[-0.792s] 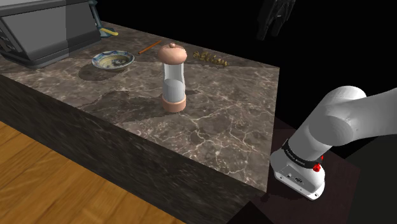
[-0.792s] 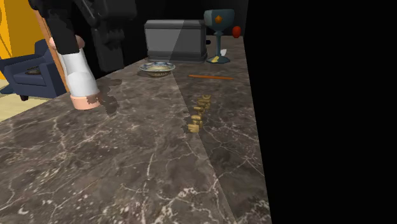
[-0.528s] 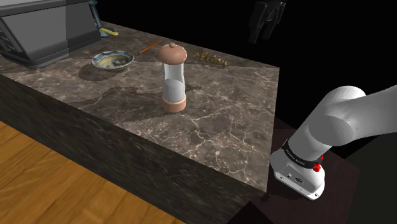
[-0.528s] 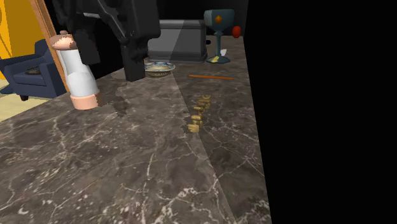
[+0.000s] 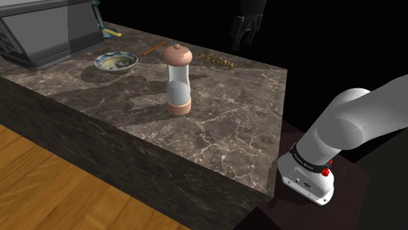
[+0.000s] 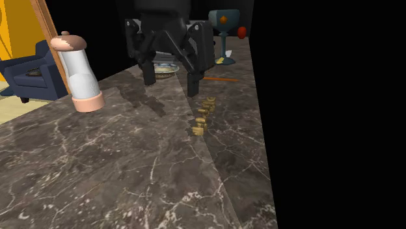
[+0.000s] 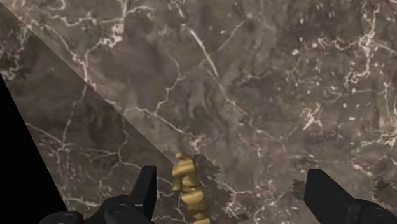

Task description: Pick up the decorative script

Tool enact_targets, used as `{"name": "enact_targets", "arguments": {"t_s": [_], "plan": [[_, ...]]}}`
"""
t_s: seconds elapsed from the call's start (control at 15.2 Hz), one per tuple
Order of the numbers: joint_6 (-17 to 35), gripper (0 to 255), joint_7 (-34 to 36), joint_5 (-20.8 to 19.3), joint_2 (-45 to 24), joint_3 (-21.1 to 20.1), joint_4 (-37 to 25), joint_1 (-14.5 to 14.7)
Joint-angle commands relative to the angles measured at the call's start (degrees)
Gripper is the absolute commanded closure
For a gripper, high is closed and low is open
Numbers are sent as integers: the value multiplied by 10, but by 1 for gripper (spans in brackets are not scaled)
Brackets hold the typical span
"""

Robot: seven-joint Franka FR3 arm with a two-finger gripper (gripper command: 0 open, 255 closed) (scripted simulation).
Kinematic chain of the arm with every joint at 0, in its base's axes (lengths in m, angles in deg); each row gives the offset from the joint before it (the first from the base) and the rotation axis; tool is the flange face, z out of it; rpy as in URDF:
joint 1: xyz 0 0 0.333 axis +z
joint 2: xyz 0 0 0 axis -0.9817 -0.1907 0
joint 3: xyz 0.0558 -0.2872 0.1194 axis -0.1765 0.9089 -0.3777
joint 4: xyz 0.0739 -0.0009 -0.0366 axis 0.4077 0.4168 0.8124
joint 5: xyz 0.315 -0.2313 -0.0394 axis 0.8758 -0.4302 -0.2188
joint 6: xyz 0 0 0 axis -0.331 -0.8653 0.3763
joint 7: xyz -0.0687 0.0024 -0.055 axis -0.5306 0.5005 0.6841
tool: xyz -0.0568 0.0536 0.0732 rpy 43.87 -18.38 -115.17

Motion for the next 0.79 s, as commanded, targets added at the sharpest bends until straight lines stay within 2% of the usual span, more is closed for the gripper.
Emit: {"name": "enact_targets", "arguments": {"t_s": [0.0,0.4,0.73], "plan": [[36,0,-10,-8,-44,0,-11,-1],[109,0,-25,-27,-159,-4,-60,-2],[148,0,-24,-28,-166,-5,-28,-2]]}}
